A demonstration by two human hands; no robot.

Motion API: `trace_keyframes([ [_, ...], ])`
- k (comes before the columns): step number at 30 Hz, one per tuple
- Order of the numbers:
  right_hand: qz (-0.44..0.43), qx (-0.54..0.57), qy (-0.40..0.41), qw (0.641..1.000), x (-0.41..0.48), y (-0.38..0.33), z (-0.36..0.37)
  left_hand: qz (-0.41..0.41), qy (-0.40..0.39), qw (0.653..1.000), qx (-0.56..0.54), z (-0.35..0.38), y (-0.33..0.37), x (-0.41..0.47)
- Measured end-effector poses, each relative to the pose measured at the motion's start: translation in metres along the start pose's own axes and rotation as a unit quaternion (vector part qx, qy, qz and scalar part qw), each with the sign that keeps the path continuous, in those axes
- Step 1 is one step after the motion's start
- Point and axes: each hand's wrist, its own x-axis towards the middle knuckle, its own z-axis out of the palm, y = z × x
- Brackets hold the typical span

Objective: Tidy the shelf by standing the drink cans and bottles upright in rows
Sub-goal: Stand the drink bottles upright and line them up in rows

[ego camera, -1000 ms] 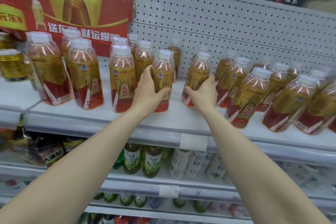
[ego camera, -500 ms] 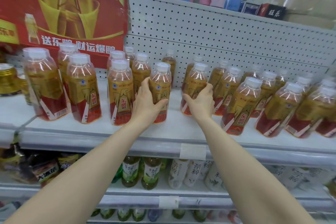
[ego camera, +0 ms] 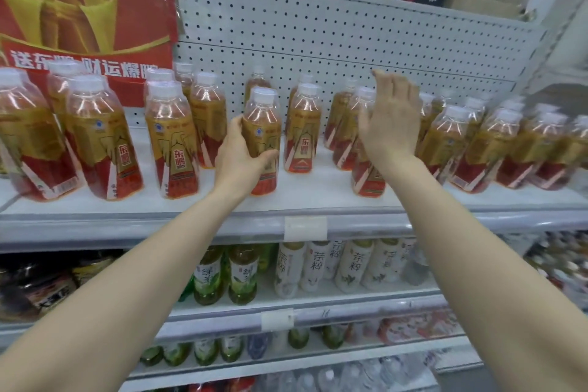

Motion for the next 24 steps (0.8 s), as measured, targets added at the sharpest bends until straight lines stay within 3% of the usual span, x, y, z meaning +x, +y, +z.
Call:
trace_keyframes([
  [4,0.088,-0.049,-0.113,0.989,0.000,0.032,-0.003,0.002,-0.039,0.999,-0.032,0.031,0.022,-0.011],
  [7,0.103,0.021,-0.172,0.980,-0.004,0.038,-0.002,0.002,-0.047,0.998,-0.029,0.053,0.035,-0.014],
  [24,0.061,0.144,-0.149,0.977,-0.005,0.059,0.004,-0.068,-0.087,0.994,0.012,0.064,0.048,-0.026],
])
